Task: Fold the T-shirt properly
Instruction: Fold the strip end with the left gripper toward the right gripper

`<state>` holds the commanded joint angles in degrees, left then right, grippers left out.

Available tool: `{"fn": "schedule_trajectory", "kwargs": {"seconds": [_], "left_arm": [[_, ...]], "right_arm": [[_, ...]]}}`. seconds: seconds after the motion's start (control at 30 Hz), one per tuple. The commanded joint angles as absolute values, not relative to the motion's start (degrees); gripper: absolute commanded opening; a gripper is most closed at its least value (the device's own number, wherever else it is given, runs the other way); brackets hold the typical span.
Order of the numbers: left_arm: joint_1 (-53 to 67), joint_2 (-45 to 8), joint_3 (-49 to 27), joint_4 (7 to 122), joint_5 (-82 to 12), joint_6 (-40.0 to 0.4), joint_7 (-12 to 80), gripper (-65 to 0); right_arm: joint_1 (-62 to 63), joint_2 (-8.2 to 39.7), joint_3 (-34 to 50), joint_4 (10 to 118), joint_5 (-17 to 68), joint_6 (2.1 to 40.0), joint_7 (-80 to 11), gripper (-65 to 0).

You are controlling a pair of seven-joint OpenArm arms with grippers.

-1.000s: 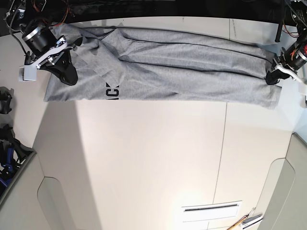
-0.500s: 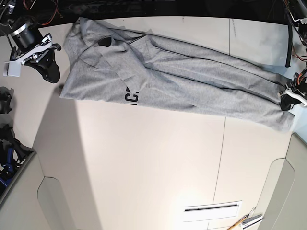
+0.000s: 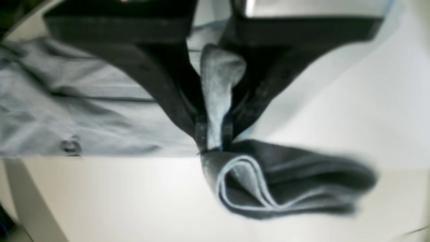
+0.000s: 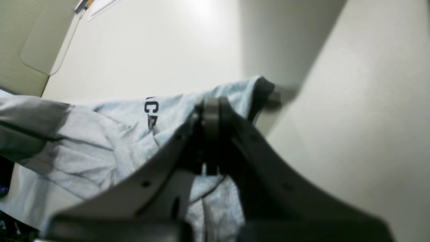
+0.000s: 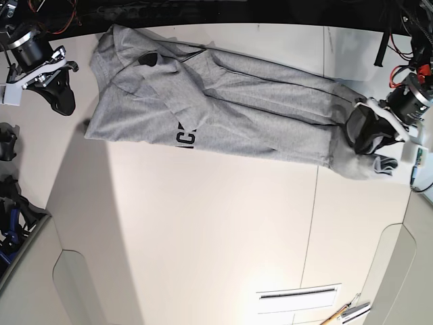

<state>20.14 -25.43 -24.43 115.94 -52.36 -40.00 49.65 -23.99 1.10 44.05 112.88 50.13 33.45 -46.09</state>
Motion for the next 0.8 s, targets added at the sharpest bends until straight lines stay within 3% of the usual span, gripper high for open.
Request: {"fn": "schedule_trajectory", "kwargs": {"seconds": [0.37,0.43,0.47,0.57,0.6,0.8], "left_arm": [[17.6,-25.4,2.7,114.4,-34.6,-40.0,43.0,-65.0],[16.3,-25.4,6.5,112.8,-32.6,-39.9,41.3,-56.8],[15.7,-25.4,8.3,112.0,-31.8,-39.6,40.3,-50.5],[14.1,-25.2,13.0,109.8,-31.4,-39.6,38.3,-29.5],[14.0,-24.6,14.1,109.5,-31.4,-39.6,38.3,-26.0],[14.0,-21.5,16.5,109.5,-30.9,-39.7,38.3,-25.5]], "right_arm": [[-24.0,1.1,44.1,112.9,46.4,33.4,-46.3,-65.0],[-24.0,1.1,44.1,112.8,45.8,33.4,-46.3,-65.0],[-24.0,1.1,44.1,112.7,44.9,33.4,-46.3,-61.4],[-24.0,1.1,44.1,112.4,43.7,33.2,-46.3,-43.1],[-24.0,1.1,44.1,112.2,43.7,33.2,-46.3,-39.6],[-24.0,1.1,44.1,112.0,43.7,33.2,-46.3,-38.0]]}}
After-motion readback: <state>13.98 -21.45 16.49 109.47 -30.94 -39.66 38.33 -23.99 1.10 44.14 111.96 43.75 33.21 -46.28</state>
